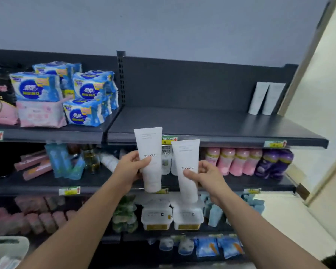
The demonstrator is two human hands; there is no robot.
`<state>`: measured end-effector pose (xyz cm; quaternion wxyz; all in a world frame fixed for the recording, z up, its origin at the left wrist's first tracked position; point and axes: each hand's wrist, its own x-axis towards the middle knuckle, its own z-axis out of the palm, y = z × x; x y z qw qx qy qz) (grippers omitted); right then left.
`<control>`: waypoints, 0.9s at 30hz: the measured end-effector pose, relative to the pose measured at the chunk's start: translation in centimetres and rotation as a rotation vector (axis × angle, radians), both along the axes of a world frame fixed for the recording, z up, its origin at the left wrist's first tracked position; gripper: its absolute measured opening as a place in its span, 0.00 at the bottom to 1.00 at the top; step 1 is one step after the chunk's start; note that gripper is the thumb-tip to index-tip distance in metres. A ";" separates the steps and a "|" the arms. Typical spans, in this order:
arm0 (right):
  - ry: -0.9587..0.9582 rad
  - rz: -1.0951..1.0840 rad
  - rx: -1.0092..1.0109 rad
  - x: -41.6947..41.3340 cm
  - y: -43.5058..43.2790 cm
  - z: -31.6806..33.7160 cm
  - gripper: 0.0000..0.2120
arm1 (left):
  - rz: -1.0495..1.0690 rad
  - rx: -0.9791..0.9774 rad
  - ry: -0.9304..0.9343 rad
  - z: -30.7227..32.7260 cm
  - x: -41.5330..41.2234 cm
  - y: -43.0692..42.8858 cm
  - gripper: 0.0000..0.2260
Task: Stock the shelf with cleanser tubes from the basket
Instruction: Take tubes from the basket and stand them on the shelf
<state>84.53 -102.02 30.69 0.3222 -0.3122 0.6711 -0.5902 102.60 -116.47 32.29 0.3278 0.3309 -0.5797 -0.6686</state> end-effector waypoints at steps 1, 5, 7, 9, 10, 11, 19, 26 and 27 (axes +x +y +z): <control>0.002 -0.013 -0.002 -1.0 0.7 0.2 0.16 | -0.020 -0.009 -0.006 0.4 -1.3 0.5 0.08; -0.007 -0.054 -0.036 -5.3 3.5 0.8 0.16 | -0.059 -0.025 -0.005 1.9 -6.5 2.7 0.08; -0.004 -0.074 -0.052 -7.7 4.7 1.1 0.16 | -0.077 -0.046 -0.005 2.5 -9.1 3.9 0.09; 0.005 -0.089 -0.064 -10.0 6.1 1.6 0.15 | -0.096 -0.062 -0.007 3.0 -11.7 5.1 0.10; 0.008 -0.095 -0.070 -11.2 6.8 1.8 0.14 | -0.102 -0.075 -0.010 3.3 -13.0 5.8 0.09; 0.010 -0.098 -0.074 -12.4 7.4 1.9 0.14 | -0.104 -0.084 -0.010 3.5 -14.3 6.4 0.08; 0.063 -0.140 -0.090 -22.0 12.8 3.8 0.14 | -0.138 -0.116 0.045 5.5 -24.7 10.7 0.08; 0.095 -0.166 -0.107 -28.3 15.6 5.6 0.16 | -0.172 -0.132 0.089 7.7 -31.8 12.9 0.09; 0.107 -0.167 -0.106 -29.1 15.8 6.0 0.17 | -0.178 -0.138 0.094 8.1 -32.8 13.0 0.09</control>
